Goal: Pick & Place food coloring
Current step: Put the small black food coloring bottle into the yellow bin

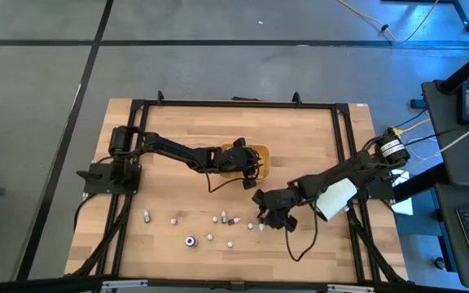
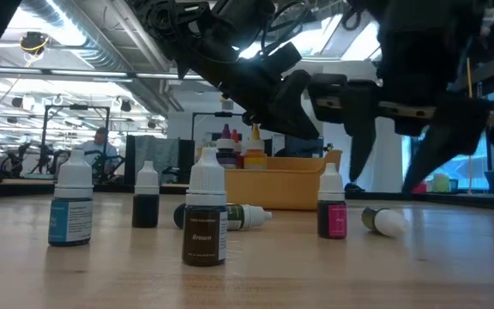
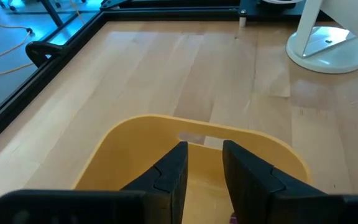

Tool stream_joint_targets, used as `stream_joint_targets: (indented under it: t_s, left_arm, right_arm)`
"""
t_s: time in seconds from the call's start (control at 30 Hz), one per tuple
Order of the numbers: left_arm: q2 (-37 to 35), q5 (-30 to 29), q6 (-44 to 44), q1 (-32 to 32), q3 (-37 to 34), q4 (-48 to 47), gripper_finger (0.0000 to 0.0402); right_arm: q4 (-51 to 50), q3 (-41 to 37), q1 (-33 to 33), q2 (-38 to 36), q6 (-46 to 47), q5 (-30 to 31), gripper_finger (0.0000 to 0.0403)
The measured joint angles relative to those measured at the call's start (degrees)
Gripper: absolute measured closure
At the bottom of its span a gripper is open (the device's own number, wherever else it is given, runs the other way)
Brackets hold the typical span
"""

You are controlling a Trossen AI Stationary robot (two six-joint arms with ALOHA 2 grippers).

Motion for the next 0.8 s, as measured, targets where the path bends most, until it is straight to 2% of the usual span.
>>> stream_joint_targets:
  t_s: [0.57,0.67,0.8]
  left_arm:
    - [0.0,-0.1,0.0,0.0,0.0,-1.1,0.0304]
    - [0.0,-0.2,0.0,0.0,0.0,-1.3,0.0307]
    - [0.0,-0.2,0.0,0.0,0.0,-1.3,0.0308]
  right_arm:
    - [4.3,0.0,-2.3,6.3,-2.8,-5.5,0.0228]
    - [4.6,0.0,-2.6,6.6,-1.5,-6.2,0.0244]
    - [4.1,0.0,-2.6,6.6,0.1,-6.2,0.0287]
